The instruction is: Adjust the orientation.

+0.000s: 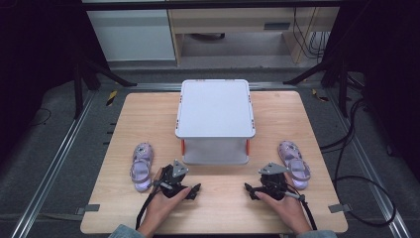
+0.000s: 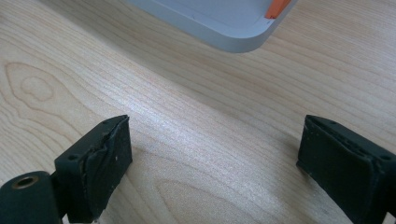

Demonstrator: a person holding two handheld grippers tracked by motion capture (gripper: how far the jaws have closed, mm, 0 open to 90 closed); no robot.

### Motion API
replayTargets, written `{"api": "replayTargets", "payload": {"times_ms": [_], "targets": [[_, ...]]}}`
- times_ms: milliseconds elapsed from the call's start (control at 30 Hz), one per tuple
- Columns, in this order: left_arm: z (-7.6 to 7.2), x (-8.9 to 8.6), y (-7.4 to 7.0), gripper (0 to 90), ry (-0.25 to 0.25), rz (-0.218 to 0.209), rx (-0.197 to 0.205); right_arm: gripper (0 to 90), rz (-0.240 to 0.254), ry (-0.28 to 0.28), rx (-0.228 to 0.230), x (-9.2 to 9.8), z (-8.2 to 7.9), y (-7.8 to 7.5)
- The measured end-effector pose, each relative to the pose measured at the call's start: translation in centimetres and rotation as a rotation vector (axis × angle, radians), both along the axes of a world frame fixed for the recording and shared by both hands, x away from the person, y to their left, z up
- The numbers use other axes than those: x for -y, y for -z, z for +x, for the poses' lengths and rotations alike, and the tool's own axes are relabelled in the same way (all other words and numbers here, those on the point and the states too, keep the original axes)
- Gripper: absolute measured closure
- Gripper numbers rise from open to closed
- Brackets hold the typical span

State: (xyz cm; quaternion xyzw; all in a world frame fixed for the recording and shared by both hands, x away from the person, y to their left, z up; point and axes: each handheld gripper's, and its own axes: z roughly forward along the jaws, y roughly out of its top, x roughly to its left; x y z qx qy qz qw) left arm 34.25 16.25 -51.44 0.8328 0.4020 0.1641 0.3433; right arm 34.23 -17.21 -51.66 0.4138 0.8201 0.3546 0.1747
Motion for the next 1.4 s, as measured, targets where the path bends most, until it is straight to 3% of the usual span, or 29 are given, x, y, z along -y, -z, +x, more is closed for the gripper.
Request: {"api": "replayTargets", "payload": {"times_ms": [367,500,533,567,600,633,667,900,1067,1400], "targets": [[-0.6,-0.1,-1.3,8.9,0.003,-0.003,0.027,9.8,0.0,0.003,0.001,0.0,0.0,0.0],[-1.1,-0.9,-3.0,13.9,-0.021,-0.058,0.069,9.8,-0.001,0.003,0.001,0.0,-0.1,0.0],[-1.4,-1.4,-4.1,14.7,-0.039,-0.074,0.099,9.8,-0.001,0.003,0.001,0.0,-0.1,0.0],[-1.4,-1.4,-4.1,15.1,-0.039,-0.074,0.099,9.8,-0.001,0.003,0.001,0.0,-0.1,0.0],[-1.8,-2.0,-5.3,16.2,-0.063,-0.066,0.136,9.8,-0.001,0.003,0.001,0.0,-0.1,0.0],[-1.8,-2.0,-5.3,17.1,-0.063,-0.066,0.136,9.8,-0.001,0.003,0.001,0.0,-0.1,0.0],[-2.2,-2.7,-6.2,17.7,-0.089,-0.047,0.167,9.8,-0.001,0.003,0.001,0.0,-0.1,0.0],[-3.1,-5.3,-7.6,24.7,-0.163,-0.007,0.192,9.8,0.001,0.003,0.001,0.0,-0.1,0.0],[-3.9,-6.7,-7.8,29.5,-0.207,0.013,0.205,9.9,0.0,0.002,0.001,0.0,-0.1,0.0],[-4.8,-8.8,-7.3,38.7,-0.259,0.049,0.181,10.0,0.001,0.002,0.0,0.1,-0.2,0.0]]}}
